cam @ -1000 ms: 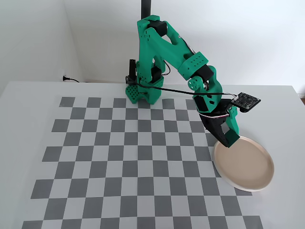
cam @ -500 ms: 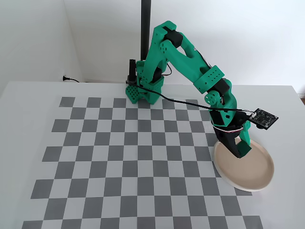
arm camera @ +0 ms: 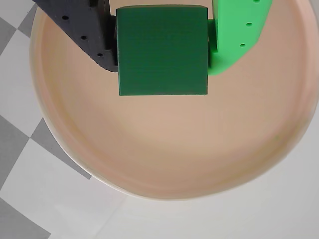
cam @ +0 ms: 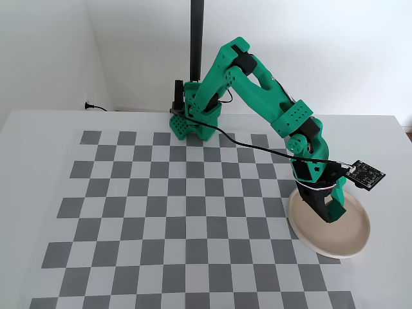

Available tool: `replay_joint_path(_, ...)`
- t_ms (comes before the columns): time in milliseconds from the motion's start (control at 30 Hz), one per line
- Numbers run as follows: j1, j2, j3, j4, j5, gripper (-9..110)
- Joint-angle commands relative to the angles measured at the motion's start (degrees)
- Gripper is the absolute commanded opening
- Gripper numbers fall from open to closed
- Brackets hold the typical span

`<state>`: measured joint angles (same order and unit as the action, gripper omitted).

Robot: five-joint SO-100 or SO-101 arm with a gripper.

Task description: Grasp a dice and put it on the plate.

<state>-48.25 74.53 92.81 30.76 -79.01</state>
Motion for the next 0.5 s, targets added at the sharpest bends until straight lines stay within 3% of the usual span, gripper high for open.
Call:
replay_joint_path(0, -0.4, 2.3, -5.9, 0.0, 0.2, 11)
replay_joint_path(467, 1.1, 4.8, -5.9, 1.1, 0.4, 18)
